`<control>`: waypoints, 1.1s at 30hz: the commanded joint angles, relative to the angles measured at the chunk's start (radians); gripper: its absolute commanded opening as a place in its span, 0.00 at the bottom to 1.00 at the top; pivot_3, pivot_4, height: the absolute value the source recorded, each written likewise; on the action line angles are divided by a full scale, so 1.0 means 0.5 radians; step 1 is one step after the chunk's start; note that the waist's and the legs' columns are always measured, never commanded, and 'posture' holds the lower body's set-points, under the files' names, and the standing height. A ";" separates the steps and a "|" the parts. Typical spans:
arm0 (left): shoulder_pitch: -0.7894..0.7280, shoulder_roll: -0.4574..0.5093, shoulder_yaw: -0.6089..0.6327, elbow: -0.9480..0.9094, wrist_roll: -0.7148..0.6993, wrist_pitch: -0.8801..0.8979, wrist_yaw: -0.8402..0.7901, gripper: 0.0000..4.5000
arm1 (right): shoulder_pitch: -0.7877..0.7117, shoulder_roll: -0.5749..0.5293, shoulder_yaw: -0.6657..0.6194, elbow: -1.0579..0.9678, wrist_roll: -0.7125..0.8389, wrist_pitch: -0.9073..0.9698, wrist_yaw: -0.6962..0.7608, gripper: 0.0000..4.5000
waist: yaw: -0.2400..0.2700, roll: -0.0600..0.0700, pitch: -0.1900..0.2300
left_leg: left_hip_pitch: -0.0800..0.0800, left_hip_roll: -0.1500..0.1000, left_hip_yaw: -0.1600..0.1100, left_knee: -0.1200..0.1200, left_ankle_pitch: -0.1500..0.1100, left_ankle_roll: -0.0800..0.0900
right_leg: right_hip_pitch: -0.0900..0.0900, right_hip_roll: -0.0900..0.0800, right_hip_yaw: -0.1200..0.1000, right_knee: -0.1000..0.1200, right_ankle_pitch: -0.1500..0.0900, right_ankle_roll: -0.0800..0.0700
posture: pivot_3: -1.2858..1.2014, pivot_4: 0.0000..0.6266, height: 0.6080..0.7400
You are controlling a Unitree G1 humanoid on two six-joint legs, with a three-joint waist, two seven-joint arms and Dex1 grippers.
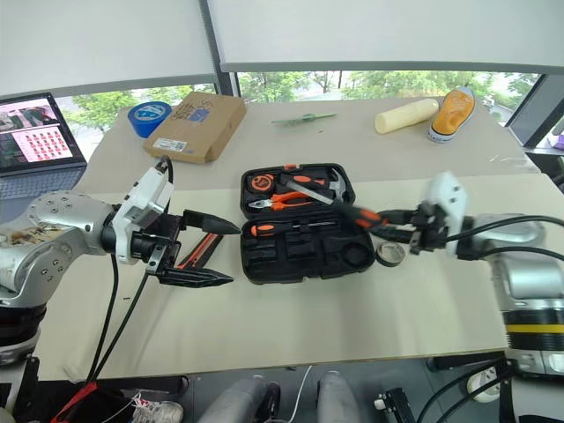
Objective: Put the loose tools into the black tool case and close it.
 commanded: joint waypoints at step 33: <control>0.087 0.054 0.065 -0.044 0.047 -0.149 0.056 1.00 | -1.121 0.402 0.315 1.787 -0.652 -1.575 0.277 0.87 | -0.020 0.001 0.002 | -0.002 0.008 0.001 -0.002 0.004 -0.006 | -0.011 0.010 0.003 0.005 0.002 -0.008 | 0.52 0.24 0.96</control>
